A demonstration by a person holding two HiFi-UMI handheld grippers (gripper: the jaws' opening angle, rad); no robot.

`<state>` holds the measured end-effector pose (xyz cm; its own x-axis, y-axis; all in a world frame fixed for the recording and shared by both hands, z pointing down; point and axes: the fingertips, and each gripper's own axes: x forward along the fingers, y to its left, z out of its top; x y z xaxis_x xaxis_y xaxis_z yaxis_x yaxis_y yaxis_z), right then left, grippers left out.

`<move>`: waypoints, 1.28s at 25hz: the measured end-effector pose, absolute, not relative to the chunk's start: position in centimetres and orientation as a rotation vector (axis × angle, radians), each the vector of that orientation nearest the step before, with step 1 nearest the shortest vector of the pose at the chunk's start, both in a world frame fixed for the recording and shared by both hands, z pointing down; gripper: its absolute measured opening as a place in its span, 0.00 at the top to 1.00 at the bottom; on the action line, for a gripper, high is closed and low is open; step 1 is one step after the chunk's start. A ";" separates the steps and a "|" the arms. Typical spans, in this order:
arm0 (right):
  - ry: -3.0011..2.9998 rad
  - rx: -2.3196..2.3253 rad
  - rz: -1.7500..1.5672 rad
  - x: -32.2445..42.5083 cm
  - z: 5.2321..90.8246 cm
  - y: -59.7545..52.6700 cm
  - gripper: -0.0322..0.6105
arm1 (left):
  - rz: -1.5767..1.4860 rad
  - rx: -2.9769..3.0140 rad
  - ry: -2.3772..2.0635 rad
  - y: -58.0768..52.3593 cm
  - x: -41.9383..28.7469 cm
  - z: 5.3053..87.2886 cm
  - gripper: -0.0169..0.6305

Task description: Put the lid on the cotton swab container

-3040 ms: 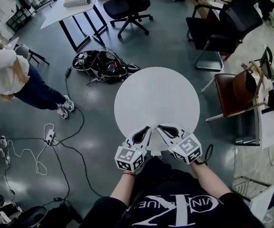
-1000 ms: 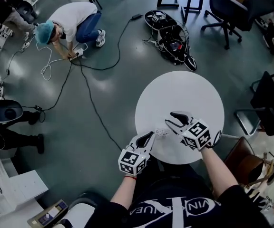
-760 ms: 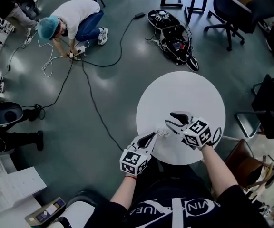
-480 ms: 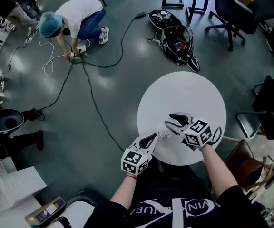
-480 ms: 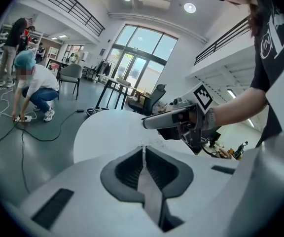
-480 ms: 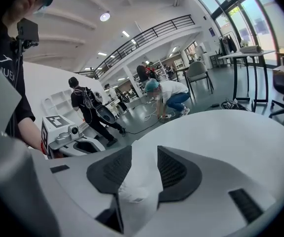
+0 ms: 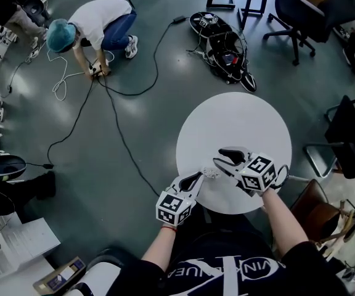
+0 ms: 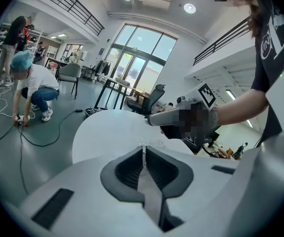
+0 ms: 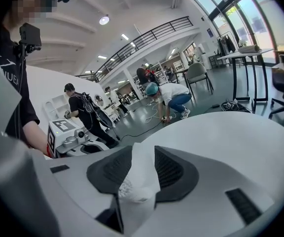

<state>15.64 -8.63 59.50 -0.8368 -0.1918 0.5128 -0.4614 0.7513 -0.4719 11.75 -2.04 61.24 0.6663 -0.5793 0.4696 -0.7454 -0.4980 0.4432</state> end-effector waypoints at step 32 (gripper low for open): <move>-2.517 0.359 0.668 13.6 58.1 -4.2 0.76 | 0.332 2.230 -1.074 -2.5 10.4 60.9 0.94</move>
